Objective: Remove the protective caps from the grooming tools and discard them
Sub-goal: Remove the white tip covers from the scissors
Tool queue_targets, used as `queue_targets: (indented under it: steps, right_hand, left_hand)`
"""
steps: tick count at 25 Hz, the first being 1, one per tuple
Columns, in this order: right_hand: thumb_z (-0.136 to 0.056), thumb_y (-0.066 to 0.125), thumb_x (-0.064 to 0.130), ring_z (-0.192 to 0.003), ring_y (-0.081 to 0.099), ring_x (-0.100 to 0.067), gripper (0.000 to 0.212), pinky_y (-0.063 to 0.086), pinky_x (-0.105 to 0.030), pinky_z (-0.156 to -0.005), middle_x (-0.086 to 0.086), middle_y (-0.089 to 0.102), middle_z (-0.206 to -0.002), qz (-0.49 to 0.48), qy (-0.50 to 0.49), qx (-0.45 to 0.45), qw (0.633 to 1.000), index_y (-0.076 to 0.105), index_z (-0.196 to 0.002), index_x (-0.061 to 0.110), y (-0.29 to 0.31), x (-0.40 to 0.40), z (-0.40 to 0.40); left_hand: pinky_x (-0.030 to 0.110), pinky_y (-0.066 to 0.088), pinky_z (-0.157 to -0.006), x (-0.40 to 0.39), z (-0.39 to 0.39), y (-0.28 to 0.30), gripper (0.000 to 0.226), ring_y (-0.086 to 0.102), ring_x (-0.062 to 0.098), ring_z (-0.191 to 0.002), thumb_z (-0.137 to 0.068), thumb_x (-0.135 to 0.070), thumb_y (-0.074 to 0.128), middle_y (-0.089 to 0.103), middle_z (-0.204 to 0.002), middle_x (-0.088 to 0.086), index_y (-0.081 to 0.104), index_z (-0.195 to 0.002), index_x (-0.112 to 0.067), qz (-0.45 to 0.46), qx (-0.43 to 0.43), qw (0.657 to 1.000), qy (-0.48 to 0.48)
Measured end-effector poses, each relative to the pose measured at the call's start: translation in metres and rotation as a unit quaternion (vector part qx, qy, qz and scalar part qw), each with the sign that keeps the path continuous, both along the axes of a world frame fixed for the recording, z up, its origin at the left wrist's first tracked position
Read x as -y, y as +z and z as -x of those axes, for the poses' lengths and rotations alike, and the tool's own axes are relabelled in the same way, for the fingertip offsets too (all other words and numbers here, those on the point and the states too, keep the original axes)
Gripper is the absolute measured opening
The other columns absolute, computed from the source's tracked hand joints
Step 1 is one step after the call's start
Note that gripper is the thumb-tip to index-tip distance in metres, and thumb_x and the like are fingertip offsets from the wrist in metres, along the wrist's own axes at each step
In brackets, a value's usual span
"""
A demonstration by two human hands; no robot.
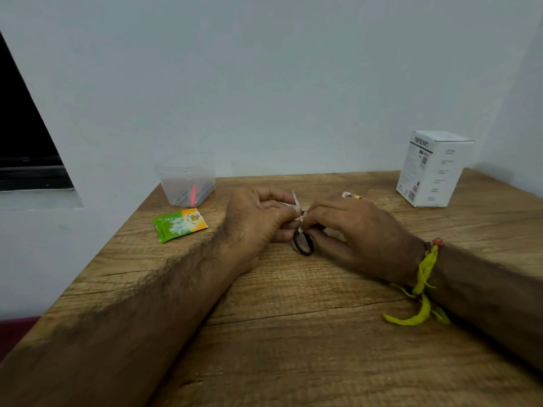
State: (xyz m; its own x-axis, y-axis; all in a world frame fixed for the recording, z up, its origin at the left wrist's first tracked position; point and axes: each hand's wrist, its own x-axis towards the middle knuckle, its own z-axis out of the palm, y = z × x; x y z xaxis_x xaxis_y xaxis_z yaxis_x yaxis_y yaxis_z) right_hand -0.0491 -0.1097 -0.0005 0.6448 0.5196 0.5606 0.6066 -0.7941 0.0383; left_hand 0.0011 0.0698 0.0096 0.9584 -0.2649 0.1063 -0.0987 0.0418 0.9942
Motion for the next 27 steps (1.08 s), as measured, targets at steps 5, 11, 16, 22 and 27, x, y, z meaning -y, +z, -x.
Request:
queue_targets:
  steps: [5, 11, 16, 22, 27]
  right_hand:
    - [-0.093, 0.055, 0.028, -0.081, 0.061, -0.016, 0.016, 0.049, -0.034, -0.066, 0.006, 0.064, -0.089, 0.021, -0.014, -0.013, 1.0, 0.067, -0.091, 0.019, 0.007, -0.005, 0.015]
    - [-0.09, 0.065, 0.027, -0.058, 0.055, -0.008, 0.014, 0.045, -0.027, -0.054, 0.007, 0.06, -0.064, -0.187, -0.177, -0.142, 0.956, 0.07, -0.078, 0.021, 0.004, -0.041, 0.019]
    - [-0.092, 0.068, 0.023, -0.054, 0.063, -0.007, 0.019, 0.052, -0.025, -0.053, 0.0, 0.071, -0.063, -0.35, -0.199, -0.196, 0.894, 0.078, -0.078, 0.016, 0.007, -0.043, 0.018]
    - [-0.092, 0.07, 0.021, -0.047, 0.046, -0.005, 0.017, 0.041, -0.023, -0.048, 0.002, 0.058, -0.054, -0.31, -0.135, -0.269, 0.902, 0.077, -0.078, 0.015, 0.011, -0.033, 0.019]
    - [-0.094, 0.066, 0.021, -0.054, 0.052, -0.015, 0.013, 0.044, -0.033, -0.053, -0.005, 0.063, -0.064, -0.166, -0.054, -0.26, 0.95, 0.073, -0.083, 0.02, 0.011, -0.031, 0.017]
  left_hand:
    - [0.028, 0.061, -0.053, -0.001, 0.0, -0.001, 0.014, 0.071, 0.019, -0.06, -0.082, 0.003, 0.076, 0.075, -0.079, 0.018, 0.071, -0.096, 0.0, 0.015, -0.002, 1.0, 0.017]
    - [0.028, 0.059, -0.053, 0.0, 0.0, -0.002, 0.016, 0.07, 0.015, -0.057, -0.083, 0.004, 0.075, 0.072, -0.072, 0.011, 0.067, -0.096, 0.0, 0.028, 0.02, 0.999, 0.026]
    - [0.025, 0.057, -0.052, 0.002, 0.001, 0.0, 0.017, 0.071, 0.014, -0.06, -0.084, 0.002, 0.076, 0.072, -0.076, 0.011, 0.068, -0.098, -0.003, 0.025, 0.037, 0.998, 0.052]
    - [0.025, 0.057, -0.051, 0.004, 0.004, 0.0, 0.014, 0.071, 0.015, -0.058, -0.084, 0.004, 0.074, 0.072, -0.073, 0.012, 0.069, -0.094, -0.005, -0.013, 0.067, 0.996, 0.055]
    - [0.03, 0.06, -0.057, 0.002, 0.0, -0.003, 0.016, 0.073, 0.02, -0.063, -0.079, 0.002, 0.075, 0.075, -0.07, 0.009, 0.074, -0.089, -0.01, -0.071, 0.117, 0.988, 0.07]
